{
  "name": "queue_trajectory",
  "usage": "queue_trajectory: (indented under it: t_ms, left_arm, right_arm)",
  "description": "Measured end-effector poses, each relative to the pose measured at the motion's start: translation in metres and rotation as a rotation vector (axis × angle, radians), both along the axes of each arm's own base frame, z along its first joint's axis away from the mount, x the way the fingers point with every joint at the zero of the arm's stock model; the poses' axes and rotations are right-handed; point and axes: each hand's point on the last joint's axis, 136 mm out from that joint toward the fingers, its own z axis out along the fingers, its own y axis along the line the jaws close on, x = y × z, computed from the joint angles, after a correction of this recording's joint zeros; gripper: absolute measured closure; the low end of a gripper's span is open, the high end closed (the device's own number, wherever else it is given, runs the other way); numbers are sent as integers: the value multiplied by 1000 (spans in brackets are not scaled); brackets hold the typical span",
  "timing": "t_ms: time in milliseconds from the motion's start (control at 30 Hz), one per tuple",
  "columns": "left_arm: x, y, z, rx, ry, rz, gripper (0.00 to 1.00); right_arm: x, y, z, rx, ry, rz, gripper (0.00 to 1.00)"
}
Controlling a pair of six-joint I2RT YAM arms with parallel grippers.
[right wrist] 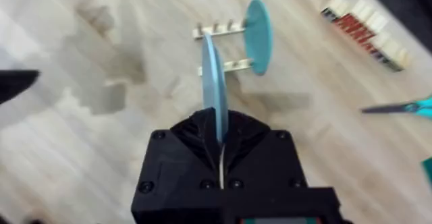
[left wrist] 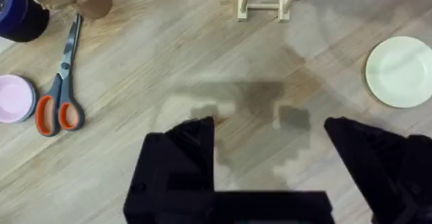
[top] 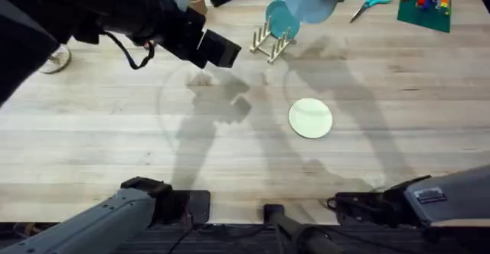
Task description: Pick up the plates from the table one by one and place each into a slot on the dish rack.
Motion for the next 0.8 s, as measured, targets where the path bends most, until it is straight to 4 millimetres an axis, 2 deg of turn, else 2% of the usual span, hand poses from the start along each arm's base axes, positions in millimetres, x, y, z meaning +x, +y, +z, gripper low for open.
queue_trajectory:
  t_ms: [233, 400, 567, 800]
  left_arm:
    - [0, 0, 0, 0, -2, 0, 6]
    - [0, 0, 0, 0, -2, 0, 6]
    - [0, 0, 0, 0, -2, 0, 6]
    - [0, 0, 0, 0, -2, 0, 6]
  right_arm:
    - [40, -2, -3, -103, -97, 34, 972]
    - [57, -3, -7, -141, -145, 52, 971]
    - [68, -5, -6, -150, -180, 55, 971]
    - [70, -7, -5, -162, -192, 64, 971]
